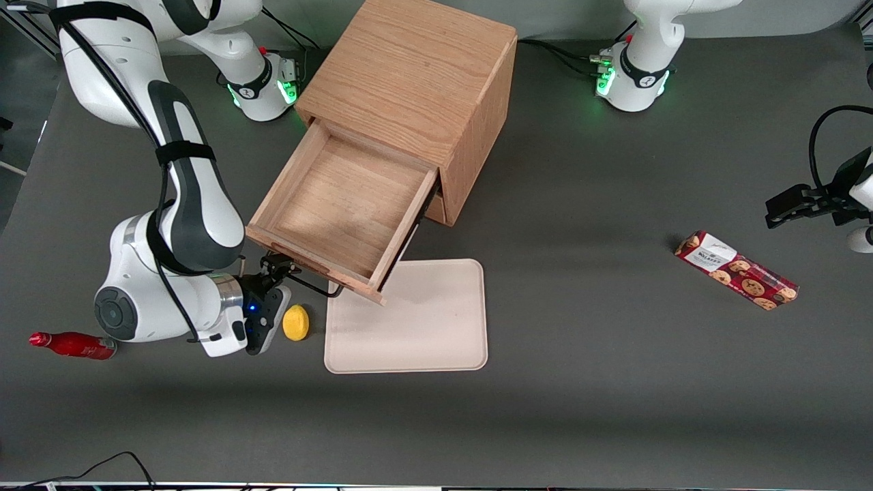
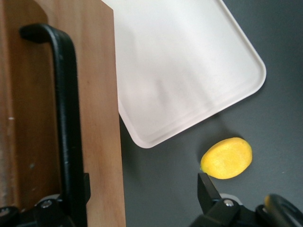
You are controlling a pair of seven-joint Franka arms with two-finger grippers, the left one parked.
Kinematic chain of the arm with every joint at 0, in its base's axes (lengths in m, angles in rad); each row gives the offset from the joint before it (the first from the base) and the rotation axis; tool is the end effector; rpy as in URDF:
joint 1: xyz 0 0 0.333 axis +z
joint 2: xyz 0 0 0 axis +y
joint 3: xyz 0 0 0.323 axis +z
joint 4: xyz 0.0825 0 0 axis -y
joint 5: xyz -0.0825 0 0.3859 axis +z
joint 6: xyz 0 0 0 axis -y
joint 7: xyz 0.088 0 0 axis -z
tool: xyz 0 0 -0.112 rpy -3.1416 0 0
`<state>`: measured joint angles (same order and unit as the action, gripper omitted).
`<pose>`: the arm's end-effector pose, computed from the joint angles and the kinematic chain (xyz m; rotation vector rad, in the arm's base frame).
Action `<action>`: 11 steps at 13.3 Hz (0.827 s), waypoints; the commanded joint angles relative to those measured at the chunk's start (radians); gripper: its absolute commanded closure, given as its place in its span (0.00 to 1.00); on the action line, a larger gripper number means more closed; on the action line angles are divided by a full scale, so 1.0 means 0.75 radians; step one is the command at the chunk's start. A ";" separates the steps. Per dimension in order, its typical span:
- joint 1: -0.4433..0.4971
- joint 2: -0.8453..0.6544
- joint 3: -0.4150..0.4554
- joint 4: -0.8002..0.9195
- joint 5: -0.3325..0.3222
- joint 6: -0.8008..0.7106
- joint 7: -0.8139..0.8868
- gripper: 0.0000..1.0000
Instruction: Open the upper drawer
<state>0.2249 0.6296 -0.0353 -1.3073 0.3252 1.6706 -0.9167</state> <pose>0.6840 0.1701 0.3577 -2.4033 -1.3666 0.1978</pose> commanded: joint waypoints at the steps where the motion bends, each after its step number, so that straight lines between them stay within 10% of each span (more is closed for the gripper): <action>1: 0.009 -0.086 0.002 0.047 -0.035 -0.055 -0.023 0.00; 8: 0.011 -0.317 0.002 0.064 -0.181 -0.115 -0.007 0.00; 11: 0.011 -0.483 0.002 -0.091 -0.194 -0.164 0.364 0.00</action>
<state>0.2277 0.3722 -0.0351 -1.2560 0.2096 1.5500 -0.8102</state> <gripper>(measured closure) 0.000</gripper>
